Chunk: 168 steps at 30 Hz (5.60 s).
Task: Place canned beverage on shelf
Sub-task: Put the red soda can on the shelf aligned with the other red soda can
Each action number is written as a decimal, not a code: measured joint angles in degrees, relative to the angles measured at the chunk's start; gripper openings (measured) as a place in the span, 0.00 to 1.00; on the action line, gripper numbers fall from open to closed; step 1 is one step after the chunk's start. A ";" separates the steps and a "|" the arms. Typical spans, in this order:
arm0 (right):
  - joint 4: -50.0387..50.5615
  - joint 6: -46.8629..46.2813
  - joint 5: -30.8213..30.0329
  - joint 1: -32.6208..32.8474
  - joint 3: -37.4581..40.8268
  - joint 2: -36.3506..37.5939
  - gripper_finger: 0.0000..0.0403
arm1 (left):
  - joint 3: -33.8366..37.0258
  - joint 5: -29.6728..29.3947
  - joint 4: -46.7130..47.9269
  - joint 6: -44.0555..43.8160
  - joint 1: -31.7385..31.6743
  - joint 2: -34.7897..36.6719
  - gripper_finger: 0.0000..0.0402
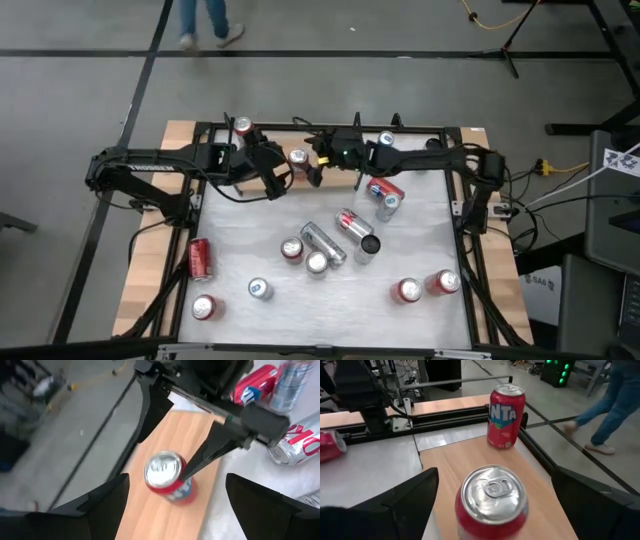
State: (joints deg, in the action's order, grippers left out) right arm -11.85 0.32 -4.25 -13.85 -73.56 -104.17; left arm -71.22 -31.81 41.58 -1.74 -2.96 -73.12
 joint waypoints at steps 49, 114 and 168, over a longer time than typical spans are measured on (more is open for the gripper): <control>33.48 -0.04 -1.16 -0.02 0.04 27.20 0.94 | 0.00 36.27 -16.01 14.47 -24.62 -0.04 0.81; 36.01 -0.02 3.85 -0.02 0.04 27.16 0.94 | -0.02 38.79 -3.06 27.81 -27.75 -16.31 0.81; 36.04 0.00 3.85 -0.02 0.04 27.14 0.94 | -0.11 9.03 4.83 -20.67 -19.78 -16.09 0.66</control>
State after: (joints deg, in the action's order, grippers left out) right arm 24.18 0.32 -0.40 -13.86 -73.52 -77.03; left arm -71.33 -22.78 46.41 -22.41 -22.74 -89.21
